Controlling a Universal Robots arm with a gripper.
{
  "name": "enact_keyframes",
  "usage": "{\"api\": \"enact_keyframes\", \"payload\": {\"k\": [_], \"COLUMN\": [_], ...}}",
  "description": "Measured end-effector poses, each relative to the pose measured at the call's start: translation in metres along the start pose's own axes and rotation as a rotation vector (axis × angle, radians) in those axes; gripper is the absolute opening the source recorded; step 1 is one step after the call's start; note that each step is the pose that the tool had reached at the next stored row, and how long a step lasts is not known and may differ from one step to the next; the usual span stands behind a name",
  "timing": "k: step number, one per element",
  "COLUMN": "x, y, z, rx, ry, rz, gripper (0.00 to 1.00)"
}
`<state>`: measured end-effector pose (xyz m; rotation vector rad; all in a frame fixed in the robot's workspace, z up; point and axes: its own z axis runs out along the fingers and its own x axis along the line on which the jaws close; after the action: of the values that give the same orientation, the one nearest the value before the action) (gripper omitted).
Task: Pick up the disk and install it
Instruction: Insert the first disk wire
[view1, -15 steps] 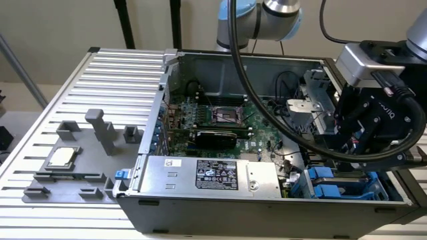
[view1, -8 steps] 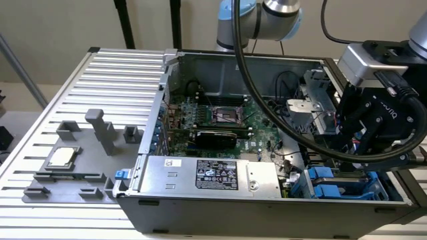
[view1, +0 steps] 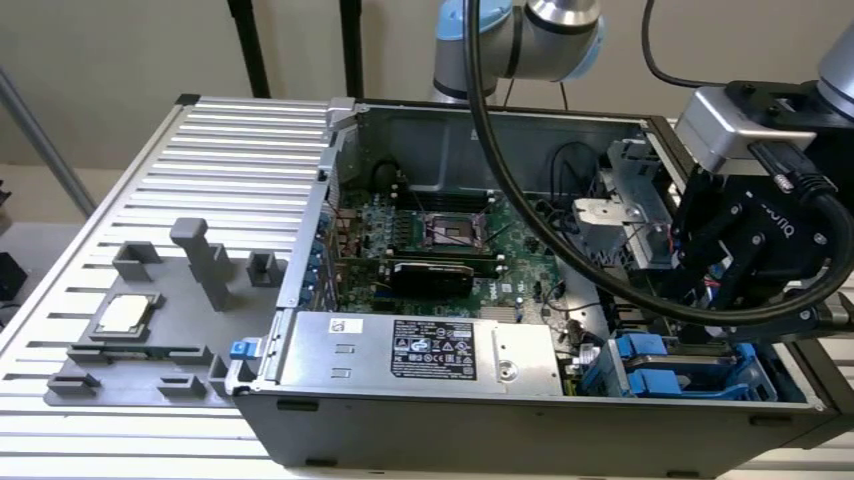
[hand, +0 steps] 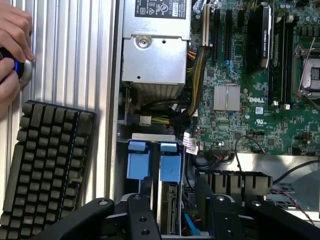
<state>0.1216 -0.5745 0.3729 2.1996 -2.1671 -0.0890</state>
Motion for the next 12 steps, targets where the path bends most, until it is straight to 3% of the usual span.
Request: {"api": "enact_keyframes", "payload": {"k": [2, 3, 6, 12], "x": [0.000, 0.000, -0.002, -0.008], "y": [0.0000, 0.0000, 0.0004, 0.0000], "z": [0.0000, 0.0000, -0.0063, -0.0334], "rx": [0.0000, 0.0000, 0.0000, 0.0000], "ry": [0.0000, 0.0000, 0.0000, 0.0010], "rz": [0.000, 0.000, 0.000, 0.000], "gripper": [1.00, 0.00, 0.00, 0.00]}}
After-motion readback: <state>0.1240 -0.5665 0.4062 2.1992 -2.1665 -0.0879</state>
